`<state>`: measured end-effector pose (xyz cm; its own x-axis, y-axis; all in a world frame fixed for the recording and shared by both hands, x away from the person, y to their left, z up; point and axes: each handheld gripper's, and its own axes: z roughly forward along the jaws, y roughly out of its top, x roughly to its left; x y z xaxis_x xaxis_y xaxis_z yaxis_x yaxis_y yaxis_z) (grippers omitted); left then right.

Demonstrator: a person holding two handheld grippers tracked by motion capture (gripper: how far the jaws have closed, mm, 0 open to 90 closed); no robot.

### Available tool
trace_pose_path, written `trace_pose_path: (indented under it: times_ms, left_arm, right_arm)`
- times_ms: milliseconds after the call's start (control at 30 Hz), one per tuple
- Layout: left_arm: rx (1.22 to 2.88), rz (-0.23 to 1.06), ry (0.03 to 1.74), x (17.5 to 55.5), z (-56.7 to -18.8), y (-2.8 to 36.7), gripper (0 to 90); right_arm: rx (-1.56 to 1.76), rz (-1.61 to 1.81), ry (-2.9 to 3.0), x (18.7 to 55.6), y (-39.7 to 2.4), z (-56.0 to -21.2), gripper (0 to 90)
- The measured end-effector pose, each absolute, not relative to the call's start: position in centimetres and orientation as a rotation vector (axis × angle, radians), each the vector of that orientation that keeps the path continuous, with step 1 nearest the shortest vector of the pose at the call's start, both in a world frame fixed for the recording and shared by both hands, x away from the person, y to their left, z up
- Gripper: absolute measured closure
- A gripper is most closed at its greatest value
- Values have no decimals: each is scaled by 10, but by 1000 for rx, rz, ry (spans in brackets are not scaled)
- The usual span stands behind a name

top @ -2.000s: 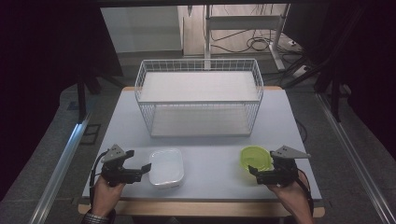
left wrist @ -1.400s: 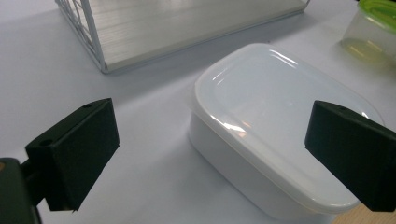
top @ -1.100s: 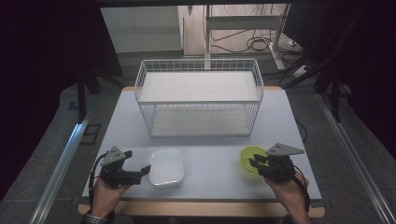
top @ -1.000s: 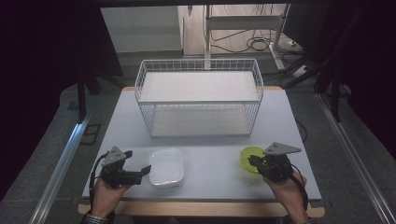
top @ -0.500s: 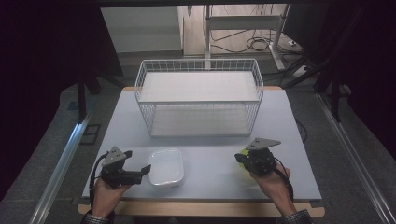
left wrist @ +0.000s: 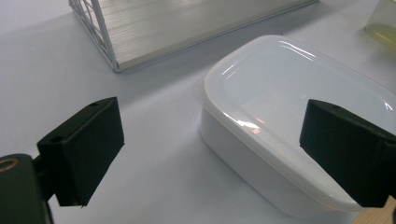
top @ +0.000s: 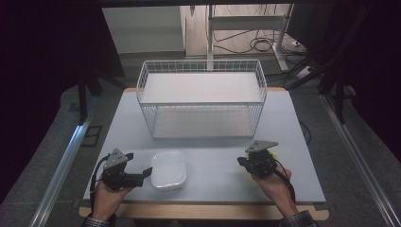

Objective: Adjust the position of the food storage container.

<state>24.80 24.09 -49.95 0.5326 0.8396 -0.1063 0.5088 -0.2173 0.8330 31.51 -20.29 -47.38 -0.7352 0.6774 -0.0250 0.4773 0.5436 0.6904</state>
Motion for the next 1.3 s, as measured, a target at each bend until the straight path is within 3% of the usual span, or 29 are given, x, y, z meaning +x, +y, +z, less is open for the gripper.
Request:
trace_pose_path:
  times_ms: [333,667,867,900,933,967,1200,1300]
  left_arm:
    - [1886,440,1109,249,-501,243,84]
    - [1931,435,1080,247,-501,243,168]
    - [1946,430,1076,238,-502,254,368]
    - [1941,413,1079,237,-503,257,368]
    - [1938,397,1083,236,-504,259,477]
    - [1944,364,1082,235,-506,261,522]
    - [2074,267,1018,234,-514,244,785]
    - [2121,232,982,232,-514,234,850]
  right_arm:
    - [1034,969,2454,313,-227,-473,894]
    - [1093,946,2405,311,-248,-473,892]
    - [1060,954,2400,306,-243,-473,874]
    - [1054,956,2403,306,-242,-474,874]
    - [1040,960,2417,305,-239,-475,873]
    - [1034,963,2421,304,-239,-475,874]
    - [983,946,2437,300,-234,-475,883]
    - [978,953,2432,299,-234,-474,883]
